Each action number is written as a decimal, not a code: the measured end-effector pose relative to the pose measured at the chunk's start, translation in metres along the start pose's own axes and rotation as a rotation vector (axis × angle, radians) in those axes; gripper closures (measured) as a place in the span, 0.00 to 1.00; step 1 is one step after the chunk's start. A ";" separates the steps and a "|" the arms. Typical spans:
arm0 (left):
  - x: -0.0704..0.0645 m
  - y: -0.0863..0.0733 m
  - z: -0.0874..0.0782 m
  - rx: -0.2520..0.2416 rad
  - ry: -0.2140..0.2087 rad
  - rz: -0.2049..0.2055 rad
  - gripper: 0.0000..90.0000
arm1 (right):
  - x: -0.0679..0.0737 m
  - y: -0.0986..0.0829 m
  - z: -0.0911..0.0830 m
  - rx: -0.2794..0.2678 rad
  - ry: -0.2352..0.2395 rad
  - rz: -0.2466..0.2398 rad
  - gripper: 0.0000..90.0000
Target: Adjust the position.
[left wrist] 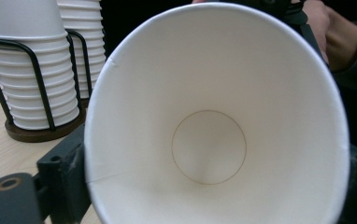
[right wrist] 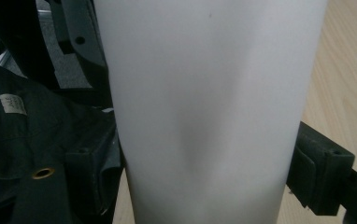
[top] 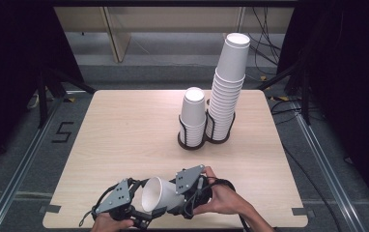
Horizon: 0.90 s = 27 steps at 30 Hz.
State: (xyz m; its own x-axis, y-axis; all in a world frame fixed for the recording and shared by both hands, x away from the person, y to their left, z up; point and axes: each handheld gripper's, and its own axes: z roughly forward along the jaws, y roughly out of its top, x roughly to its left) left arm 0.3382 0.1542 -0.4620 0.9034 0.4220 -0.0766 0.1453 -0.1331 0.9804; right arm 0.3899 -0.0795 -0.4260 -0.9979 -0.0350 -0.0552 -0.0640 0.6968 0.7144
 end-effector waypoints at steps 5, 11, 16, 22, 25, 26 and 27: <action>-0.001 0.001 0.000 0.009 0.015 -0.004 0.14 | 0.001 -0.001 0.003 0.021 -0.030 0.048 0.17; -0.003 0.007 -0.004 0.021 0.040 -0.013 0.14 | 0.010 -0.006 0.002 0.041 -0.102 0.066 0.18; -0.006 0.007 -0.001 0.048 0.042 -0.007 0.14 | 0.014 -0.006 0.002 0.048 -0.122 0.052 0.20; -0.003 -0.001 0.005 -0.017 0.034 -0.069 0.10 | 0.015 -0.009 0.008 0.048 -0.101 0.076 0.25; -0.002 0.000 0.004 -0.065 0.031 -0.098 0.08 | 0.011 -0.014 0.008 -0.048 -0.057 0.121 0.26; -0.002 0.000 0.002 -0.066 0.040 -0.101 0.08 | 0.011 -0.014 0.008 -0.048 -0.057 0.121 0.26; -0.002 0.001 0.002 -0.077 0.031 -0.105 0.08 | 0.012 -0.014 0.008 -0.066 -0.055 0.126 0.26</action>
State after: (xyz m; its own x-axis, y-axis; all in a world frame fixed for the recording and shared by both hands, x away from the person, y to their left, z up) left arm 0.3370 0.1511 -0.4616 0.8716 0.4580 -0.1747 0.2058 -0.0184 0.9784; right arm 0.3794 -0.0835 -0.4423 -0.9959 0.0904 0.0014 0.0596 0.6448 0.7620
